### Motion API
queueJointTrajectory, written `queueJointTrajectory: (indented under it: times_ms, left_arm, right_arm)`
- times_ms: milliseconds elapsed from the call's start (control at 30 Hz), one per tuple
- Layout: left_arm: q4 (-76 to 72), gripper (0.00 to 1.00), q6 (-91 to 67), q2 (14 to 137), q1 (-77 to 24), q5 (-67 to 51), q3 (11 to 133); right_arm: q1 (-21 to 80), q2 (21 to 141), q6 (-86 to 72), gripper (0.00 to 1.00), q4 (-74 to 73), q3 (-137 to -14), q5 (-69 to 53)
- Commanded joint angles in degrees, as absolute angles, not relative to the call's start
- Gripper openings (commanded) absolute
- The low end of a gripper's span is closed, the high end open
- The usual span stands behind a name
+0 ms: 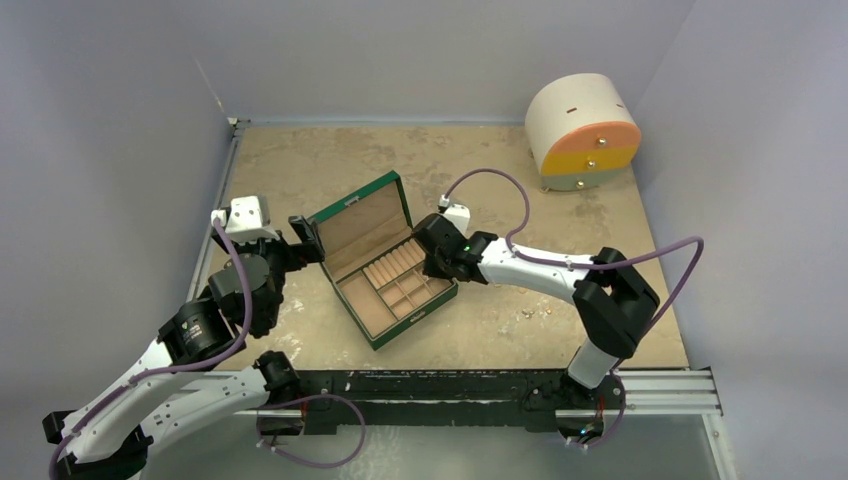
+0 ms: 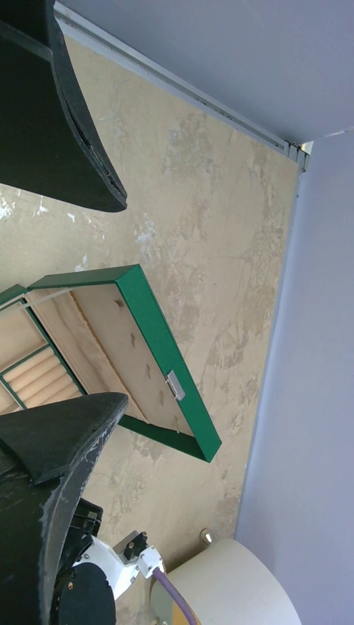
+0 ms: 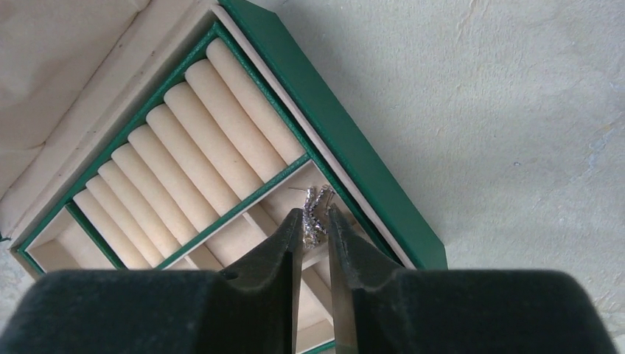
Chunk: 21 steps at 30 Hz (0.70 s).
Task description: Organize the mixed jewelry
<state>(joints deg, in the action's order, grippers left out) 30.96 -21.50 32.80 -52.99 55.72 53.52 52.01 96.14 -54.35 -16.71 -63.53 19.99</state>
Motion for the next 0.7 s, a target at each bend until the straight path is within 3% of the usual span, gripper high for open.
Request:
queueJointTrajectory:
  times_ms: [0, 667]
  left_arm:
    - [29.4, 0.93, -21.6, 32.9, -52.8, 55.6, 53.7]
    - [29.4, 0.93, -21.7, 33.3, -52.8, 55.5, 53.7]
  right_arm:
    - [51.8, 94.0, -55.7, 0.23, -18.1, -63.6, 22.5]
    - [50.1, 73.5, -55.1, 0.31, -30.8, -54.1, 35.2]
